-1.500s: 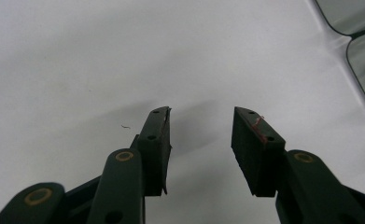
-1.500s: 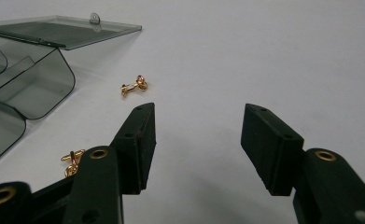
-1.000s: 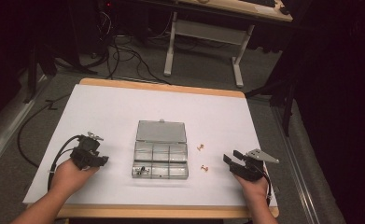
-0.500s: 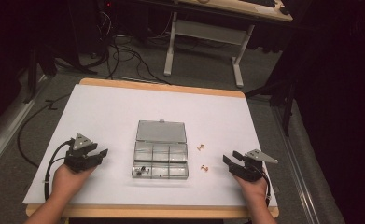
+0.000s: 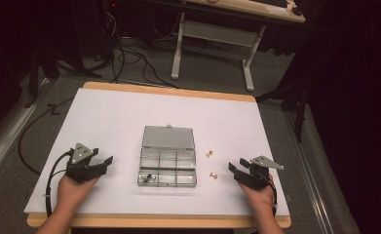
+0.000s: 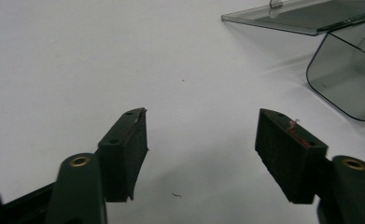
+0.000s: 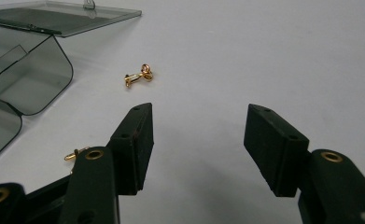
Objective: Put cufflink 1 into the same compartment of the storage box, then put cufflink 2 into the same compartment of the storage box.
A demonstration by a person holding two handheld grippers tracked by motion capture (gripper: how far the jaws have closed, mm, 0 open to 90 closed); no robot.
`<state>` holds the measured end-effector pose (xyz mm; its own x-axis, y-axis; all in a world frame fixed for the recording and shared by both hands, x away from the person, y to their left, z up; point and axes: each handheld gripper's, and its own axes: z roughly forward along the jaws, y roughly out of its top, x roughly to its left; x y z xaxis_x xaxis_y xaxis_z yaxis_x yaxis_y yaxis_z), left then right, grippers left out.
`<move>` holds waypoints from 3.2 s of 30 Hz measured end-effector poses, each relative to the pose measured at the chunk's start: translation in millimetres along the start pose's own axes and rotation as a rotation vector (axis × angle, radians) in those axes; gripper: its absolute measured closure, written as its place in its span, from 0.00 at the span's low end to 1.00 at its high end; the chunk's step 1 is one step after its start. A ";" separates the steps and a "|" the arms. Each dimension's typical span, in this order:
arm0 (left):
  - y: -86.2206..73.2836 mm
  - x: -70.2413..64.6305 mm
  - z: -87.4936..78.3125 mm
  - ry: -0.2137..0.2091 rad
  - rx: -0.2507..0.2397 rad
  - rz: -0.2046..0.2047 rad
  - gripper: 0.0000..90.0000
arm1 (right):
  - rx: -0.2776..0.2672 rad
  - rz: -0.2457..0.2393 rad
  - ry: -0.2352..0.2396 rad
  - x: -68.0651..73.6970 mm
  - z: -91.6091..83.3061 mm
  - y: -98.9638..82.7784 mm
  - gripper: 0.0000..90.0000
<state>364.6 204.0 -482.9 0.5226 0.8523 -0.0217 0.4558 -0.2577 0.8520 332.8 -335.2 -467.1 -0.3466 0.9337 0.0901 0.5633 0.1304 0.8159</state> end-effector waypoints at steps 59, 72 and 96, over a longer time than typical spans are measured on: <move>-1.8 -1.6 -2.8 -0.079 0.026 0.030 0.32 | 0.595 -0.220 0.048 37.9 16.5 44.9 0.57; -1.6 -1.8 -2.2 -0.085 0.031 0.038 0.32 | 0.697 -0.291 0.094 55.3 22.6 53.5 0.61; -1.5 -1.9 -1.8 -0.090 0.036 0.042 0.32 | 0.762 -0.346 0.133 69.0 49.5 60.4 0.87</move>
<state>361.6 203.6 -483.1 0.6036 0.7965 -0.0350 0.4572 -0.3098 0.8337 380.1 -246.3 -439.9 -0.6510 0.7590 0.0117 0.7442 0.6352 0.2066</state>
